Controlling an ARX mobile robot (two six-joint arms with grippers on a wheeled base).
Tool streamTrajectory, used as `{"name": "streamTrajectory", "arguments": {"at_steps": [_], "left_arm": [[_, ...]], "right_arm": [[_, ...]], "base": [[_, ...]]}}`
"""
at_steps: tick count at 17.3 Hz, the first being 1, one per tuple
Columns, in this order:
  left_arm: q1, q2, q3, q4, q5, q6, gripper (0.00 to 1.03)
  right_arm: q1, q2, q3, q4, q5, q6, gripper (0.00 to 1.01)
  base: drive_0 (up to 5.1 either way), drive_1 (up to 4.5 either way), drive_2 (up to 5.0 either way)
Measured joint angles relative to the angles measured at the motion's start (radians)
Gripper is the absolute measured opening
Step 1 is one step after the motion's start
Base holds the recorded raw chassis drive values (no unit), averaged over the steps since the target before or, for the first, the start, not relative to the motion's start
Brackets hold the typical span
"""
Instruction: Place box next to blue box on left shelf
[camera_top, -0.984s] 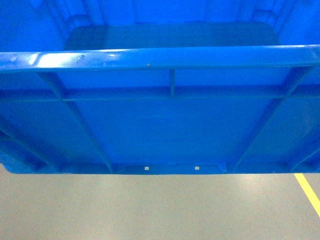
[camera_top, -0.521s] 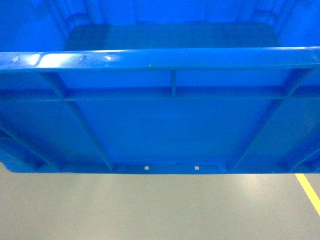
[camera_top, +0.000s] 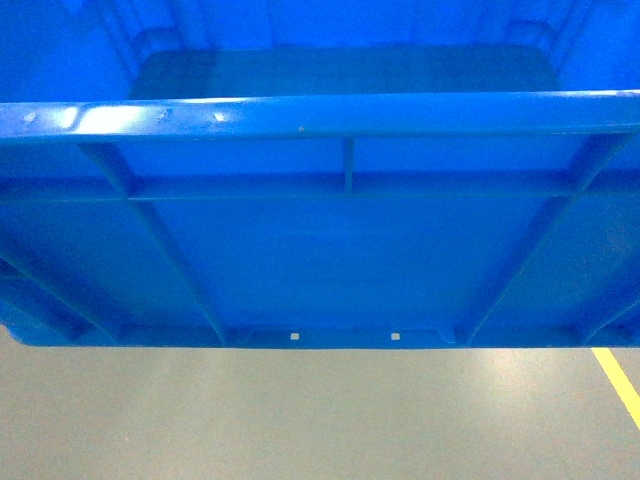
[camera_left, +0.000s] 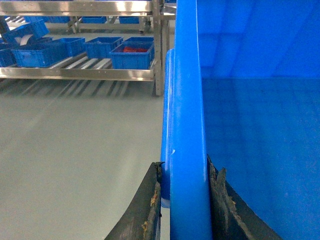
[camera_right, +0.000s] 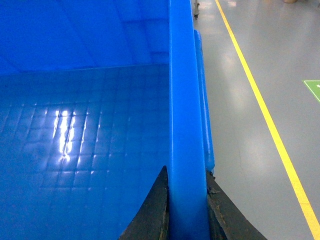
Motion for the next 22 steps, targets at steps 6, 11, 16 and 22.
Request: {"name": "streamTrajectory", "arguments": {"at_steps": [6, 11, 16, 22], "left_arm": [[0.0, 0.0, 0.0, 0.001, 0.0, 0.0, 0.18], [0.0, 0.0, 0.0, 0.001, -0.001, 0.0, 0.18], [0.0, 0.0, 0.0, 0.003, -0.001, 0.0, 0.18], [0.0, 0.001, 0.0, 0.0, 0.002, 0.001, 0.18]], "right_arm": [[0.0, 0.0, 0.0, 0.001, -0.002, 0.0, 0.1], [0.0, 0.0, 0.0, 0.001, -0.001, 0.0, 0.1], [0.0, 0.0, 0.0, 0.003, 0.0, 0.0, 0.1], [0.001, 0.0, 0.0, -0.004, -0.002, 0.0, 0.1]], "base": [[0.0, 3.97, -4.0], [0.0, 3.97, -4.0], [0.0, 3.97, -4.0], [0.0, 3.97, -4.0]]}}
